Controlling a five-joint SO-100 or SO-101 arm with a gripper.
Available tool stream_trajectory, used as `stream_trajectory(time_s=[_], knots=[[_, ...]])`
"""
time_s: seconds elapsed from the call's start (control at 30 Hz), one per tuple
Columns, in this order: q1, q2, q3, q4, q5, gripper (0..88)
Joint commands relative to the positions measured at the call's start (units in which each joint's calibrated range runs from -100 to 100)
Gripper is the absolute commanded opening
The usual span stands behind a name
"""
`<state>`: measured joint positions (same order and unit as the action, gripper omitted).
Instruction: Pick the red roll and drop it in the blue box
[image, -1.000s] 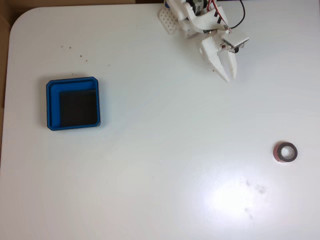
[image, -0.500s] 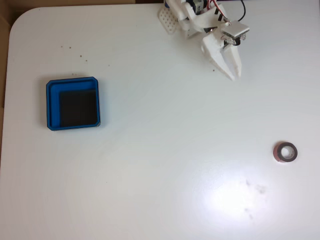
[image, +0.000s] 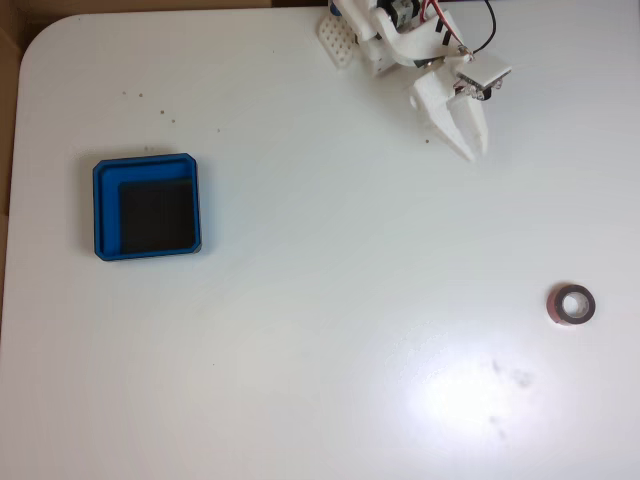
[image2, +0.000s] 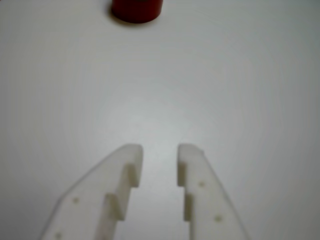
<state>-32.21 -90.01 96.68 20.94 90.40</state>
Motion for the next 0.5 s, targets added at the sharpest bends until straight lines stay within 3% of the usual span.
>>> stream_trajectory(time_s=[0.0,0.47], knots=[[-0.37,2.88,-6.47,-1.38,-0.12,0.7],[-0.37,26.30,-31.81,-1.22,-0.12,0.7]])
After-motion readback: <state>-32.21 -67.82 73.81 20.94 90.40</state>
